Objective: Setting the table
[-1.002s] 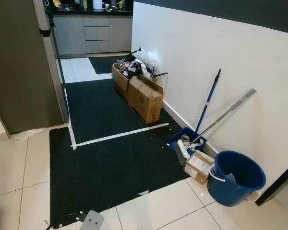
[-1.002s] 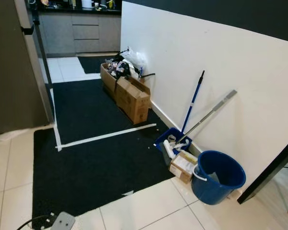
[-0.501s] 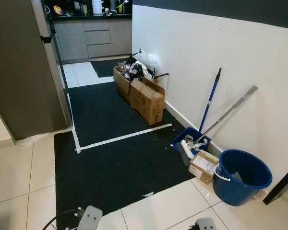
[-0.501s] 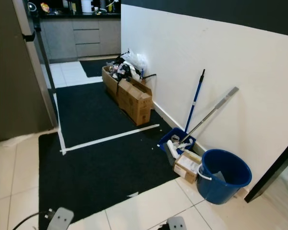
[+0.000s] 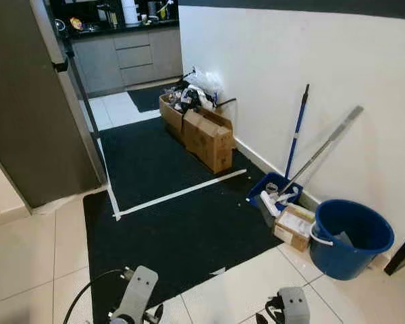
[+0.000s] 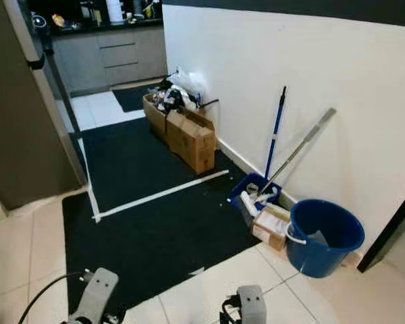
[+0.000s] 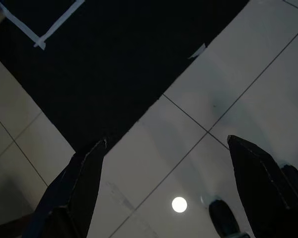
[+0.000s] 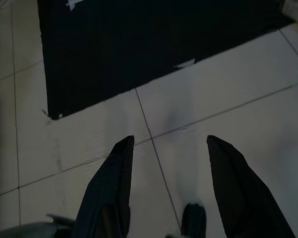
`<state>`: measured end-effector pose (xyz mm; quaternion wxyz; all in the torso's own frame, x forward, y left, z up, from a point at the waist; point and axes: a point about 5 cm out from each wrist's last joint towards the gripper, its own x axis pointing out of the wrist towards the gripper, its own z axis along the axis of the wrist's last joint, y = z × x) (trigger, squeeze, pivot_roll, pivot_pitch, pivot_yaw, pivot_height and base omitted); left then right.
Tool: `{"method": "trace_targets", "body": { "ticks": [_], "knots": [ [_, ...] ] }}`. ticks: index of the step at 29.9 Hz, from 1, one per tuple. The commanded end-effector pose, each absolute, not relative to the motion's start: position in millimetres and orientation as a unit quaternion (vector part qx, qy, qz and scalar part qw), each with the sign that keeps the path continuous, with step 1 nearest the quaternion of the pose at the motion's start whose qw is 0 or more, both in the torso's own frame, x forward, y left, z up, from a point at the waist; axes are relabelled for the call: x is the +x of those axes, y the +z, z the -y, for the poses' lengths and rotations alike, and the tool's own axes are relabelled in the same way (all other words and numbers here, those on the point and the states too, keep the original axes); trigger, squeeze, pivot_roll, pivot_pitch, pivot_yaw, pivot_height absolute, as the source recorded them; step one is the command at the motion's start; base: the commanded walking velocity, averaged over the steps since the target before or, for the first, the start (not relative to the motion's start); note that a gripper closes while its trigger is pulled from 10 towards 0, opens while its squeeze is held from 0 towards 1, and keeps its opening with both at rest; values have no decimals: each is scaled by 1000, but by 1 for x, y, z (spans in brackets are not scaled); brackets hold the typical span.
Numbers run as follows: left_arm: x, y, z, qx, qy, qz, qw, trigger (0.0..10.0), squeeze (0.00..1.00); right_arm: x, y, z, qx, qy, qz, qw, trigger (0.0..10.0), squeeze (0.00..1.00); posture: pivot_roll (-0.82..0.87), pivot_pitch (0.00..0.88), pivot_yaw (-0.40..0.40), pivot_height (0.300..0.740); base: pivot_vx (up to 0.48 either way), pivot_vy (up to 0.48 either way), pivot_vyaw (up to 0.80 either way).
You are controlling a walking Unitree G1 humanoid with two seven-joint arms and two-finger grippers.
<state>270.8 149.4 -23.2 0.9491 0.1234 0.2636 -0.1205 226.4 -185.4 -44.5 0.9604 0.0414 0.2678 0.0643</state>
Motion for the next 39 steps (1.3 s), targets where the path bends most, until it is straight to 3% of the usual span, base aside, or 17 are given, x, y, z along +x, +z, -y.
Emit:
{"method": "trace_targets", "body": {
  "ticks": [1,17,24,31,39],
  "knots": [
    [268,-26,-149,131,-127,-275,944,10000,0,224,-46,185,52,55,-265,961,10000,0,-167,33,158,740,0,0,0],
    [272,-24,-135,137,-159,-272,939,10000,0,224,-44,191,45,52,-265,962,10000,0,-194,14,203,740,0,0,0],
    [268,-27,-137,133,-150,-273,941,10000,0,212,-52,181,36,73,-278,957,10000,0,-171,28,179,740,0,0,0],
    [268,-22,-150,131,-130,-247,951,10000,0,218,-39,179,52,69,-221,972,10000,0,-115,70,159,740,0,0,0],
    [295,12,-145,102,-117,-168,973,10000,0,245,-9,187,40,82,-148,985,10000,0,-130,145,139,740,0,0,0]
  ]
}}
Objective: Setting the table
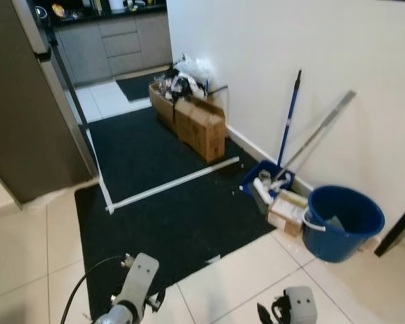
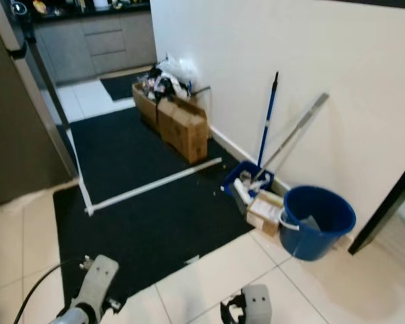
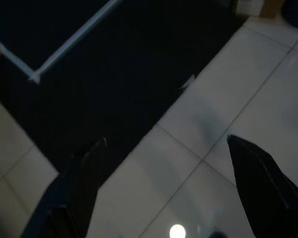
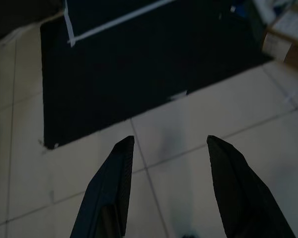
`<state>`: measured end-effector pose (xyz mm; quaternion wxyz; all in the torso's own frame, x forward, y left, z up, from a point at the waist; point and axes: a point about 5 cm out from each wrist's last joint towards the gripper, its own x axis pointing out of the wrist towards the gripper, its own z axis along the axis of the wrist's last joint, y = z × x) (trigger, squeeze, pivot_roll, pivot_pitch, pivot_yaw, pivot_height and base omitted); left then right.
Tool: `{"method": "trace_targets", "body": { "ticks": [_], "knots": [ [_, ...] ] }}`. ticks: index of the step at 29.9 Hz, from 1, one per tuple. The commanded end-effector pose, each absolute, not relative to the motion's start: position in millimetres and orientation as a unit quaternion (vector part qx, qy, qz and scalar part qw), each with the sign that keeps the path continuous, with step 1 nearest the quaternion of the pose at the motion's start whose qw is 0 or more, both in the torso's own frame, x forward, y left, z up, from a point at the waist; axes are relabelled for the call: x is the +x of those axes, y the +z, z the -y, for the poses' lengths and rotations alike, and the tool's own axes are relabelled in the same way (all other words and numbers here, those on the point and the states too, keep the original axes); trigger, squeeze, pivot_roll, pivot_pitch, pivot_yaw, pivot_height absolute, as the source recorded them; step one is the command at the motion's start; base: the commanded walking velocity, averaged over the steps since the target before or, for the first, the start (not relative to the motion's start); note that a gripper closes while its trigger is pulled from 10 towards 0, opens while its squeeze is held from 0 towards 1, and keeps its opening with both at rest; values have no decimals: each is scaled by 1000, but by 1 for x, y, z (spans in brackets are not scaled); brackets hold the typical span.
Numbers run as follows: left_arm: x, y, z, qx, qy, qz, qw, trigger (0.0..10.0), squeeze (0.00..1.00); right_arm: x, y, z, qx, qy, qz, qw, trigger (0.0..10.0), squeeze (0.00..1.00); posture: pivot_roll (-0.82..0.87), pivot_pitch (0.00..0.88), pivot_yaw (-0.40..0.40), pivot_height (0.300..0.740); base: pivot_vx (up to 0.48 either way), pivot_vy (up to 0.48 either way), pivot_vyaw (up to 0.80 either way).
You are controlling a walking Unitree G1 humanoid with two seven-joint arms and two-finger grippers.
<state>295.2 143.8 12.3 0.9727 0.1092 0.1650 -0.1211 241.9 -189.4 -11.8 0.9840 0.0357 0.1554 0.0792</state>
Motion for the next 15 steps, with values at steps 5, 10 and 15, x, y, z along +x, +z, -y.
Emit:
{"method": "trace_targets", "body": {
  "ticks": [5,10,15],
  "knots": [
    [315,40,-131,89,-126,-114,982,10000,0,266,21,192,52,71,-89,992,10000,0,-147,142,127,740,0,0,0],
    [325,57,-127,80,-118,-89,986,10000,0,267,27,187,50,88,-82,992,10000,0,-154,162,111,740,0,0,0],
    [325,65,-134,79,-108,-78,988,10000,0,266,32,193,55,77,-77,993,10000,0,-139,176,93,740,0,0,0]
  ]
}}
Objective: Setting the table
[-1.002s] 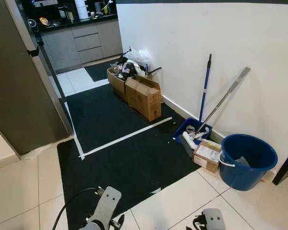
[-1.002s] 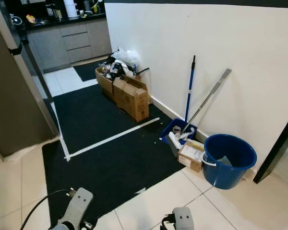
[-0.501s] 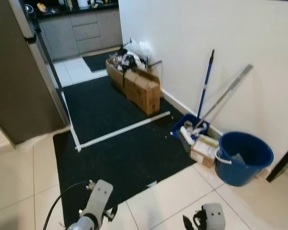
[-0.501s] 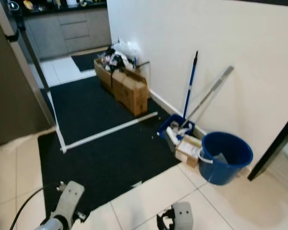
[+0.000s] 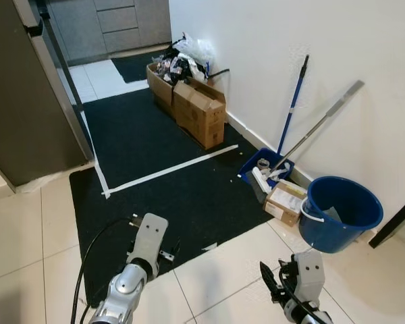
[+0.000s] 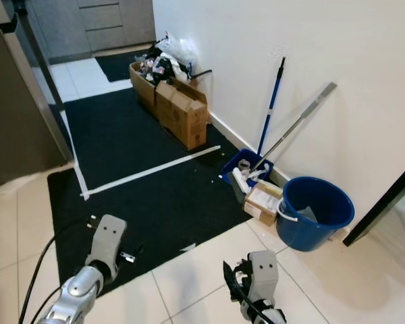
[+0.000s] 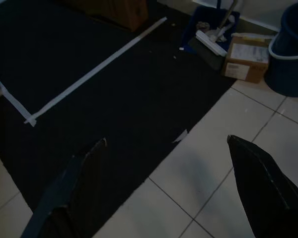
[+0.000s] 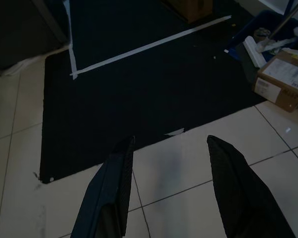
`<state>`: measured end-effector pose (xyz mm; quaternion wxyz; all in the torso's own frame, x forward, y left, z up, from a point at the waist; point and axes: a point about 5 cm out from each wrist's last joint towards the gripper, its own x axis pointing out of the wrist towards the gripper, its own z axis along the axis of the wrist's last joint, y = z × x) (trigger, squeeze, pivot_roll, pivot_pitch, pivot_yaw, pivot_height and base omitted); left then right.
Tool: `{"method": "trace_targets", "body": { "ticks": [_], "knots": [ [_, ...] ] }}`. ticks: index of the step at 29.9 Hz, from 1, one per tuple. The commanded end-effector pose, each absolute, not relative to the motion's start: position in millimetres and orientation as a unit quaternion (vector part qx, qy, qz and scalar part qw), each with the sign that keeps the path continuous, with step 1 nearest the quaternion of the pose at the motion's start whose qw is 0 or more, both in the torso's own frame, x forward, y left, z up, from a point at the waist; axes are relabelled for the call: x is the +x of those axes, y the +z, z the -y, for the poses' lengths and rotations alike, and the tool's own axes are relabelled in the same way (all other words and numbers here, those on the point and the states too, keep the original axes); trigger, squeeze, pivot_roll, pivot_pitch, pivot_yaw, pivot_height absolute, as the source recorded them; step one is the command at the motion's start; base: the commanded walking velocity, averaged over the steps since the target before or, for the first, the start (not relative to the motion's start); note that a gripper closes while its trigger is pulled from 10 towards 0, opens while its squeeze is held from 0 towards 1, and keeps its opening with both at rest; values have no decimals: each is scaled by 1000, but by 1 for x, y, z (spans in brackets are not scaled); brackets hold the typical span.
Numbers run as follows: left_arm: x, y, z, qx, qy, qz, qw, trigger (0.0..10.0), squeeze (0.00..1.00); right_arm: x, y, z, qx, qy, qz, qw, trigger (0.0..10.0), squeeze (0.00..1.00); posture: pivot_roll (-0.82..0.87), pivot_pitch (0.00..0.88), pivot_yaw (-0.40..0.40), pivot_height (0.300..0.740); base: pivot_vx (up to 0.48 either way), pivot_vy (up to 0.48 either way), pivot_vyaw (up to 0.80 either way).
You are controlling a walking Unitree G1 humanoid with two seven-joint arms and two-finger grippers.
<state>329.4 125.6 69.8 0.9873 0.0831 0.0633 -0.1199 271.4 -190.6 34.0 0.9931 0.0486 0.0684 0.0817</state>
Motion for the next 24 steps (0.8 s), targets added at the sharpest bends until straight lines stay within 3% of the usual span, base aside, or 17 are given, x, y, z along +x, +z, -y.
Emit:
{"method": "trace_targets", "body": {
  "ticks": [1,17,24],
  "knots": [
    [324,65,-136,78,-106,-77,988,10000,0,267,33,194,55,76,-76,993,10000,0,-139,178,90,740,0,0,0],
    [317,66,-136,73,-98,-83,989,10000,0,273,48,200,57,72,-67,994,10000,0,-130,169,82,740,0,0,0],
    [322,71,-137,74,-87,-77,990,10000,0,276,53,206,56,49,-57,996,10000,0,-113,113,80,740,0,0,0]
  ]
}}
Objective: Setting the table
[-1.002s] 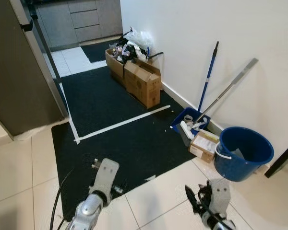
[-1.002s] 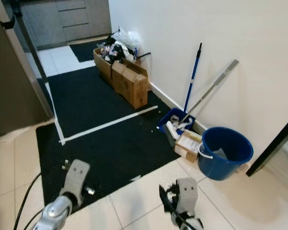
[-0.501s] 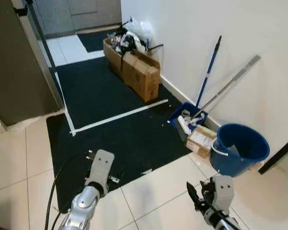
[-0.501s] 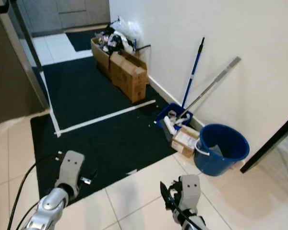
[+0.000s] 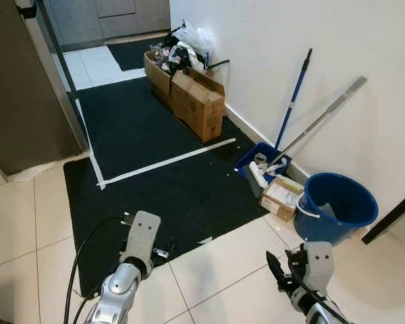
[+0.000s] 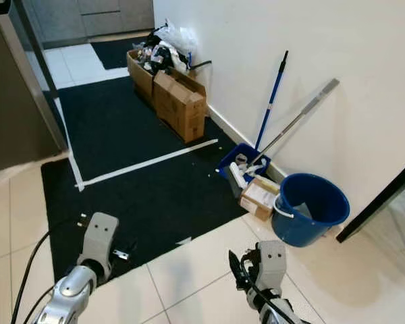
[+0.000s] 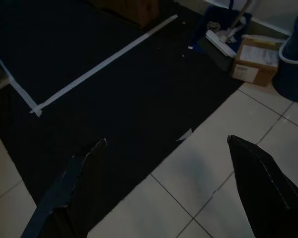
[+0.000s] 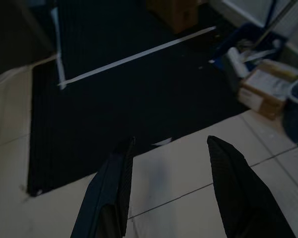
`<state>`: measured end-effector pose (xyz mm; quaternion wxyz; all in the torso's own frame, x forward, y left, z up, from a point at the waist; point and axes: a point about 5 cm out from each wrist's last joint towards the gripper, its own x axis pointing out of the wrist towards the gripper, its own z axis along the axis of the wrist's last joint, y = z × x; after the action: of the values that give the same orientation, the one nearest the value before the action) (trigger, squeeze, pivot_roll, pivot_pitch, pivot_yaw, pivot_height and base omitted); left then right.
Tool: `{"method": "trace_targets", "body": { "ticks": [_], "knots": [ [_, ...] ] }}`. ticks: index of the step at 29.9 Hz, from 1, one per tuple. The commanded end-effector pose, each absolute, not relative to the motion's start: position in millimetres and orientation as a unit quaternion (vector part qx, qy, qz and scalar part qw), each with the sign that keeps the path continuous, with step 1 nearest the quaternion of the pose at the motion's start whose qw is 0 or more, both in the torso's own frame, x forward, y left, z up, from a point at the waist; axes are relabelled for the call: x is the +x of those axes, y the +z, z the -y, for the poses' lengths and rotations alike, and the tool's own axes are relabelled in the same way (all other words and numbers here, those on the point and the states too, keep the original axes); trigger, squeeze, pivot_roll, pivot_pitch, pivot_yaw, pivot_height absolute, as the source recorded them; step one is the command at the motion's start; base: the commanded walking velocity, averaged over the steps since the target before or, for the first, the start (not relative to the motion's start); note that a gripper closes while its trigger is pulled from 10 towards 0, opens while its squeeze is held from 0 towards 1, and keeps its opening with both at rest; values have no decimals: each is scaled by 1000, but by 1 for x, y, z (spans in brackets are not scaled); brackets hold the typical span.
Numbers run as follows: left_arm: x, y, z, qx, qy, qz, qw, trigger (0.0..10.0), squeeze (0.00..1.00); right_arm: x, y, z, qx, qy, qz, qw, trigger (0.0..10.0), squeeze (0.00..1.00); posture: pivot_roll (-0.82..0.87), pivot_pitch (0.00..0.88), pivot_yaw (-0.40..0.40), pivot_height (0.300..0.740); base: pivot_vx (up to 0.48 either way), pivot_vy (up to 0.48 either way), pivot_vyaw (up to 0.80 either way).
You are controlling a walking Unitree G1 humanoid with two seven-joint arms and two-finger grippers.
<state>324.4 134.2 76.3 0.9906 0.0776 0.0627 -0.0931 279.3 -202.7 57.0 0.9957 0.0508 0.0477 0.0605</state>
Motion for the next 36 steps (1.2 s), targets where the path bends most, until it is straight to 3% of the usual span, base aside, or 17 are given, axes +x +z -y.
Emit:
{"method": "trace_targets", "body": {
  "ticks": [1,15,36],
  "knots": [
    [321,71,-138,77,-86,-76,990,10000,0,276,54,207,58,39,-56,996,10000,0,-112,106,79,740,0,0,0],
    [299,80,-162,104,-55,-54,992,10000,0,282,75,192,69,56,-18,996,10000,0,24,123,64,740,0,0,0],
    [302,111,-147,77,-83,-20,993,10000,0,284,95,198,100,8,16,995,10000,0,18,95,85,740,0,0,0]
  ]
}}
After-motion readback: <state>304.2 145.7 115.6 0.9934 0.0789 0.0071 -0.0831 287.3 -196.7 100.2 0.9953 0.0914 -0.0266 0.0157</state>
